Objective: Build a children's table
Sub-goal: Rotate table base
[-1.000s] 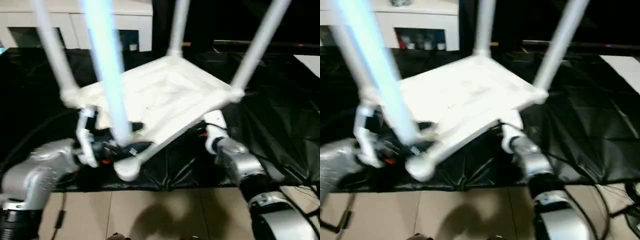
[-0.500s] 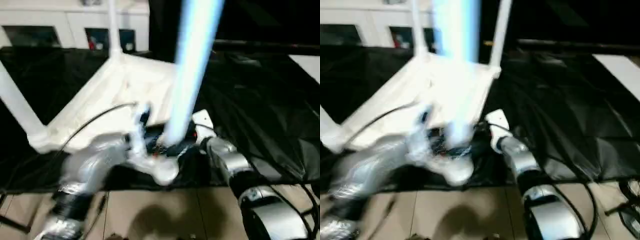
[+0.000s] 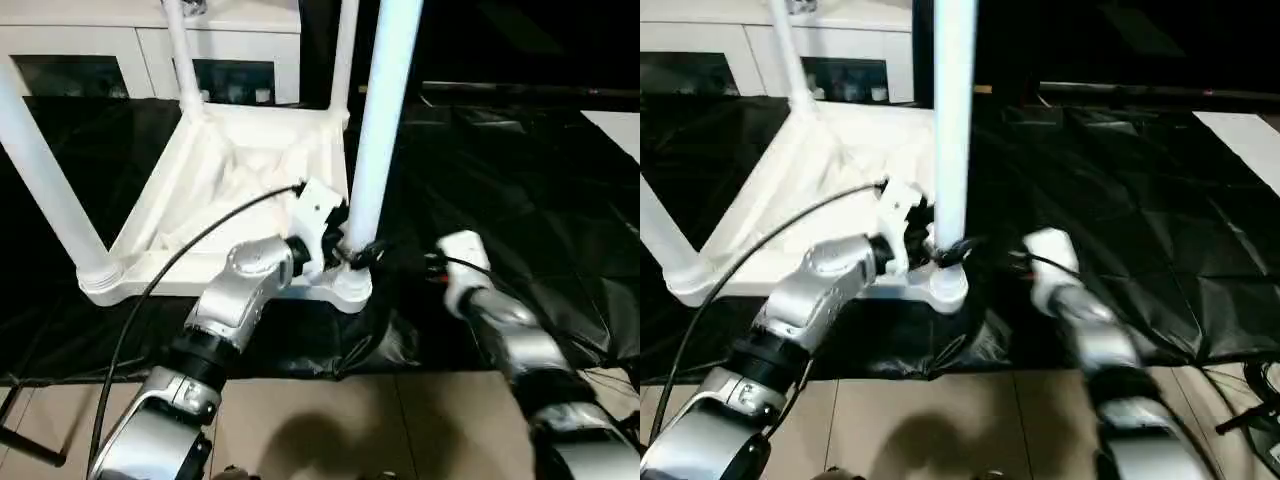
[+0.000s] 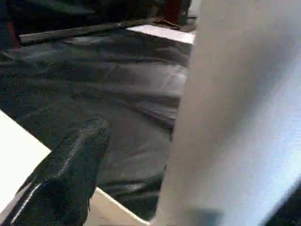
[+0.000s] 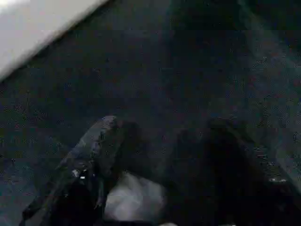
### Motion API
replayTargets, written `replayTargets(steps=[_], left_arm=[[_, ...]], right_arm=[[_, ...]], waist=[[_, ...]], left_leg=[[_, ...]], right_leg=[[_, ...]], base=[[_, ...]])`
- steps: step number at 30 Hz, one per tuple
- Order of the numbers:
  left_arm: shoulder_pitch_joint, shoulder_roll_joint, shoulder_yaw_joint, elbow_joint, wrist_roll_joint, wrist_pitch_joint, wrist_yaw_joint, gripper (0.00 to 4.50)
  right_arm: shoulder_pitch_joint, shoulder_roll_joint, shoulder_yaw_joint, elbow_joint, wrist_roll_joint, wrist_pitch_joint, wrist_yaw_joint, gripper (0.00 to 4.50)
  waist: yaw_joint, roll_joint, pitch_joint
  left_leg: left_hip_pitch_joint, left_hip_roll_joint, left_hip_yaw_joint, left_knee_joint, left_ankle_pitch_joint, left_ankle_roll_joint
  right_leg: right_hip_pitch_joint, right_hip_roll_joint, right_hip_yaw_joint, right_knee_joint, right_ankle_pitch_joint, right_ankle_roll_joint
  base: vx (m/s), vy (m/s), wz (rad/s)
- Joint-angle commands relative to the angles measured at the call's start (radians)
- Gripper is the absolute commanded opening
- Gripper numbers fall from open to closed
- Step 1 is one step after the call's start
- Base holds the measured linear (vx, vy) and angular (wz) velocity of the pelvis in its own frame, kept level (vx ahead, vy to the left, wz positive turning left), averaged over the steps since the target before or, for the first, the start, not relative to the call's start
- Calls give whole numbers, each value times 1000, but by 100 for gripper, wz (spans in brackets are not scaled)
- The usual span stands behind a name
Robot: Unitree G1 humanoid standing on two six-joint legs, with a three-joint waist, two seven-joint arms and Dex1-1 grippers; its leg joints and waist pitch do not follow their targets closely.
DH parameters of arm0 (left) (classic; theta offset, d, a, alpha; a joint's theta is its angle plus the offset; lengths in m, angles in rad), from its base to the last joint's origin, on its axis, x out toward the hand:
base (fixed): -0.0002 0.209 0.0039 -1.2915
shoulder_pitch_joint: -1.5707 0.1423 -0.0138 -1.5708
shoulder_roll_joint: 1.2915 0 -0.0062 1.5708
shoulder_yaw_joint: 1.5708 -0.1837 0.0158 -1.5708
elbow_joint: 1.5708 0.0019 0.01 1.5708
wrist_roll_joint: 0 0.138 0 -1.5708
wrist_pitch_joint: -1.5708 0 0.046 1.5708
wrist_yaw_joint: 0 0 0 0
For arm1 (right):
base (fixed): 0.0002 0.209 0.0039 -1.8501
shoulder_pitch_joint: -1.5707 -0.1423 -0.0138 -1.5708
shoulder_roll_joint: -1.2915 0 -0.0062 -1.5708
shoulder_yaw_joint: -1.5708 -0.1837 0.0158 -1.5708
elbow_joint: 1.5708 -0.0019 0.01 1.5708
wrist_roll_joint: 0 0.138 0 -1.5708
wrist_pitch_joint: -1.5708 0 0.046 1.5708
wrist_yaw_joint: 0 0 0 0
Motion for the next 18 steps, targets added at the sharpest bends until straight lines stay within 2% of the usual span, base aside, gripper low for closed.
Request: replayTargets(steps=[1, 2, 3, 5, 6, 7, 8, 10, 11, 12, 13, 14, 15, 18], left_arm=[[4, 9, -11, -6, 13, -25, -53, 449], [14, 26, -27, -10, 15, -36, -98, 449], [24, 50, -52, -6, 19, -58, -158, 449], [29, 82, -72, 1, 23, -62, -211, 449], [30, 101, -83, 12, 28, -69, -241, 432], [25, 129, -96, 34, 49, -79, -270, 421], [16, 160, -107, 58, 78, -87, -291, 421], [-9, 214, -129, 100, 134, -108, -322, 400], [-15, 224, -133, 107, 143, -111, -328, 386], [-27, 239, -139, 122, 157, -117, -343, 375], [-35, 246, -141, 131, 161, -119, -353, 375], [-52, 251, -141, 149, 161, -121, -368, 369], [-65, 253, -142, 161, 162, -118, -375, 363], [-110, 255, -160, 220, 191, -141, -384, 332]], right_arm=[[19, -13, -9, -78, 24, 24, 36, 316], [44, -26, -8, -126, 35, 35, 66, 316], [82, -44, -4, -202, 53, 56, 109, 316], [118, -67, 12, -274, 71, 72, 169, 316], [143, -83, 22, -325, 83, 85, 207, 316], [175, -111, 39, -390, 101, 106, 263, 316], [208, -145, 56, -459, 120, 123, 326, 316], [254, -212, 76, -567, 165, 169, 433, 316], [262, -226, 79, -586, 175, 179, 453, 316], [278, -250, 80, -627, 193, 208, 489, 316], [289, -266, 80, -654, 204, 226, 510, 316], [306, -295, 82, -697, 220, 257, 546, 316], [315, -314, 86, -720, 231, 272, 570, 345], [341, -365, 92, -794, 269, 334, 624, 370]], waist=[[10, -2, -75], [14, -1, -74], [19, -7, -71], [22, -6, -72], [22, -4, -72], [23, -3, -74], [27, -3, -71], [31, -1, -71], [35, -4, -71], [36, -2, -67], [37, -3, -68], [41, -3, -67], [46, -3, -67], [55, -6, -67]], left_leg=[[6, 35, -21, -63, -230, 30], [9, 35, -21, -63, -233, 35], [9, 36, -22, -65, -239, 50], [7, 39, -24, -68, -234, 53], [8, 40, -23, -69, -231, 54], [10, 42, -23, -68, -229, 51], [12, 40, -23, -69, -236, 58], [11, 43, -25, -71, -240, 55], [15, 43, -24, -71, -251, 57], [15, 44, -25, -73, -258, 53], [13, 44, -25, -73, -258, 50], [17, 47, -24, -72, -262, 44], [19, 47, -24, -72, -266, 40], [16, 47, -25, -71, -267, 38]], right_leg=[[54, -64, 49, -85, -273, -176], [53, -63, 49, -90, -277, -172], [54, -64, 51, -91, -284, -163], [55, -64, 50, -88, -282, -153], [53, -63, 52, -86, -268, -155], [52, -64, 52, -83, -258, -160], [52, -59, 52, -89, -261, -148], [52, -64, 53, -84, -256, -146], [52, -62, 52, -89, -277, -137], [49, -66, 54, -90, -293, -139], [51, -66, 53, -89, -298, -141], [46, -69, 55, -91, -303, -147], [46, -70, 55, -89, -305, -156], [49, -74, 54, -91, -322, -150]], base=[[0, 0, 0], [0, 0, 0], [0, 0, 0], [0, 0, 0], [0, 0, 0], [0, 0, 0], [0, 0, 0], [0, 0, 0], [0, 0, 0], [0, 0, 0], [0, 0, 0], [0, 0, 0], [0, 0, 0], [0, 0, 0]])
